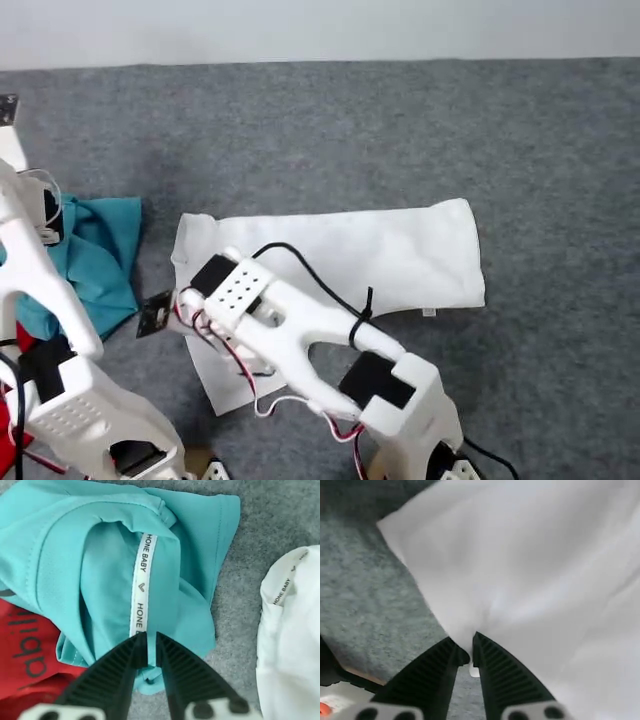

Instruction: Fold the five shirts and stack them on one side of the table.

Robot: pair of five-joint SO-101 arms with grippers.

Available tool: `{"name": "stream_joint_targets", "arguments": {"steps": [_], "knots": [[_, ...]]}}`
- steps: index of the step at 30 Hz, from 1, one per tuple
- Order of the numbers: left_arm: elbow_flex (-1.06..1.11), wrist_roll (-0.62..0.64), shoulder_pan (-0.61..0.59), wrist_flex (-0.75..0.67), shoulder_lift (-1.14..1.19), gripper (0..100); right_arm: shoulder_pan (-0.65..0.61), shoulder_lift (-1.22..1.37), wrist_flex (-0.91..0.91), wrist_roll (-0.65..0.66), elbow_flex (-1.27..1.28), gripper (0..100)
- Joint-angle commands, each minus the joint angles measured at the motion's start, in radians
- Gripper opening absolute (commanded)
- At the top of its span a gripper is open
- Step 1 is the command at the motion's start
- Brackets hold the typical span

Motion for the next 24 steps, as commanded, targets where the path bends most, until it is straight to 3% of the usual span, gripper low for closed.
{"name": "stream_joint_targets", "arguments": {"steps": [1, 5, 11, 18, 24], "knots": [[-0.008, 0.002, -0.005, 0.026, -0.055, 4, -0.05, -0.05, 0.007, -0.005, -0.041, 2.2], [-0.008, 0.002, -0.005, 0.026, -0.055, 4, -0.045, -0.028, -0.021, -0.008, -0.044, 4.0], [-0.008, -0.015, -0.005, 0.026, -0.055, 4, -0.039, -0.097, 0.042, -0.08, -0.046, 21.2], [-0.008, -0.023, -0.005, 0.026, -0.055, 4, -0.082, -0.179, 0.134, -0.086, -0.04, 22.3], [-0.008, -0.023, -0.006, 0.026, -0.055, 4, -0.102, -0.154, 0.012, -0.081, 0.061, 22.4]]}}
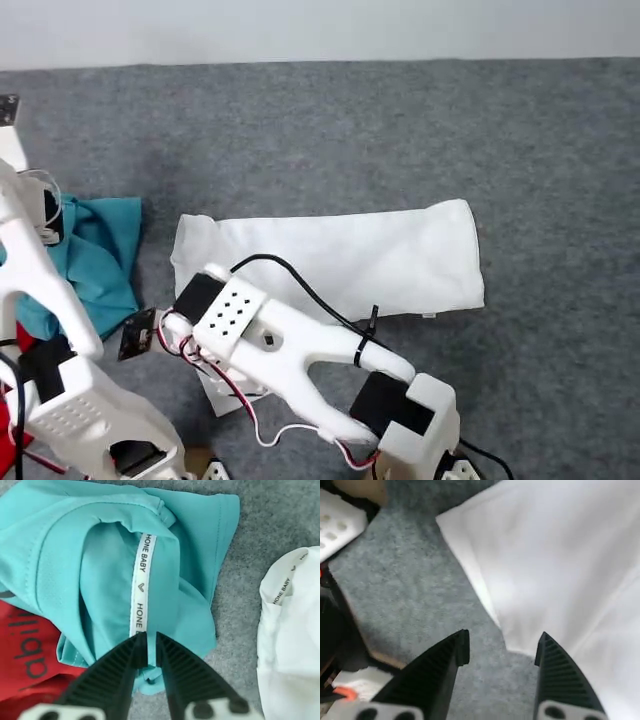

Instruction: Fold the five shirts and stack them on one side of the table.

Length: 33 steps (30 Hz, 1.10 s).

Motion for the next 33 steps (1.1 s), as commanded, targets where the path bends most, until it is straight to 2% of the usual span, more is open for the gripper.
{"name": "stream_joint_targets", "arguments": {"steps": [1, 13, 19, 24, 26, 30, 33], "knots": [[-0.008, -0.014, -0.008, 0.026, -0.057, 4, -0.019, -0.027, -0.081, -0.008, 0.063, 22.4], [-0.002, -0.009, -0.117, 0.026, -0.279, 4, -0.058, 0.002, -0.272, -0.012, 0.219, 22.4], [0.056, -0.009, -0.117, 0.028, -0.336, 4, -0.058, 0.016, -0.386, -0.011, 0.313, 22.2], [0.101, -0.012, -0.118, 0.028, -0.387, 4, -0.058, 0.099, -0.38, -0.011, 0.282, 21.8], [0.102, -0.014, -0.118, 0.028, -0.402, 4, -0.061, 0.125, -0.358, -0.008, 0.244, 18.3], [0.102, -0.014, -0.115, 0.028, -0.413, 4, -0.062, 0.196, -0.303, -0.005, 0.158, 5.1], [0.102, -0.014, -0.115, 0.028, -0.413, 4, -0.059, 0.239, -0.265, -0.005, 0.103, 2.3]]}}
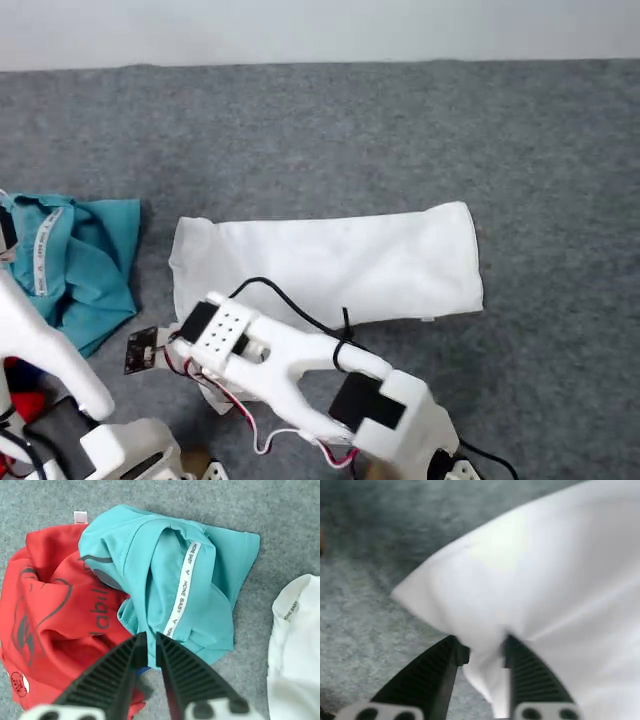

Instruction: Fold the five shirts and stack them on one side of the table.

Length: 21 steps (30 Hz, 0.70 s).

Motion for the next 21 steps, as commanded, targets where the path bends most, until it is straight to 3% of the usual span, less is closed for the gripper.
{"name": "stream_joint_targets", "arguments": {"steps": [1, 11, 21], "knots": [[0.001, -0.012, -0.003, 0.025, -0.043, 4, -0.016, 0.088, 0.038, -0.002, -0.035, 2.0], [0.001, -0.012, -0.002, 0.025, -0.043, 4, -0.002, 0.013, 0.099, 0.018, -0.117, 1.1], [0.001, -0.012, 0.0, 0.023, -0.035, 4, 0.151, -0.038, 0.196, 0.063, -0.269, 1.1]]}}
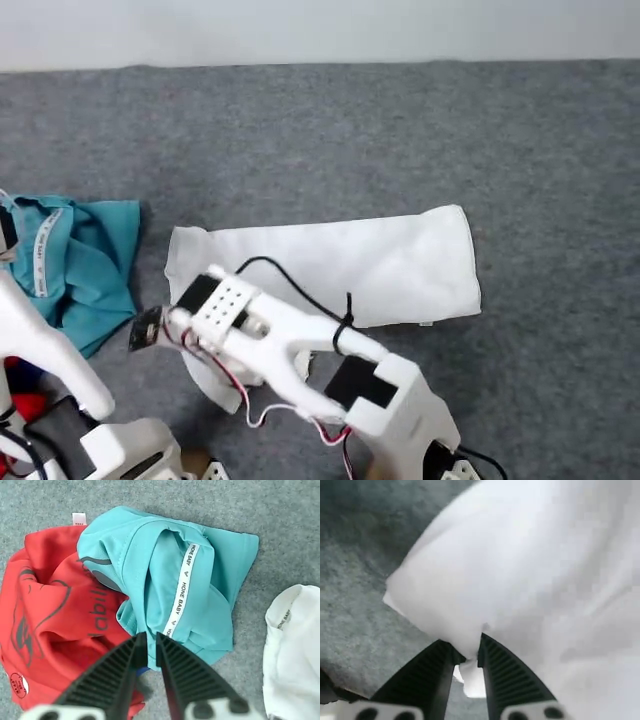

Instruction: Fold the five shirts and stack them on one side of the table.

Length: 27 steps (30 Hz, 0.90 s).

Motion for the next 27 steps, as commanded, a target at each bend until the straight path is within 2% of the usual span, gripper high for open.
{"name": "stream_joint_targets", "arguments": {"steps": [1, 8, 18, 27], "knots": [[0.001, -0.012, 0.0, 0.023, -0.035, 4, 0.065, -0.065, 0.027, 0.021, -0.115, 1.1], [0.001, -0.012, 0.0, 0.023, -0.034, 4, 0.113, -0.053, 0.024, 0.055, -0.224, 1.1], [0.001, -0.012, 0.0, 0.023, -0.034, 4, 0.194, 0.114, 0.03, 0.074, -0.443, 1.1], [0.048, -0.012, 0.0, 0.023, -0.034, 4, 0.257, 0.285, 0.12, 0.077, -0.677, 1.5]]}}
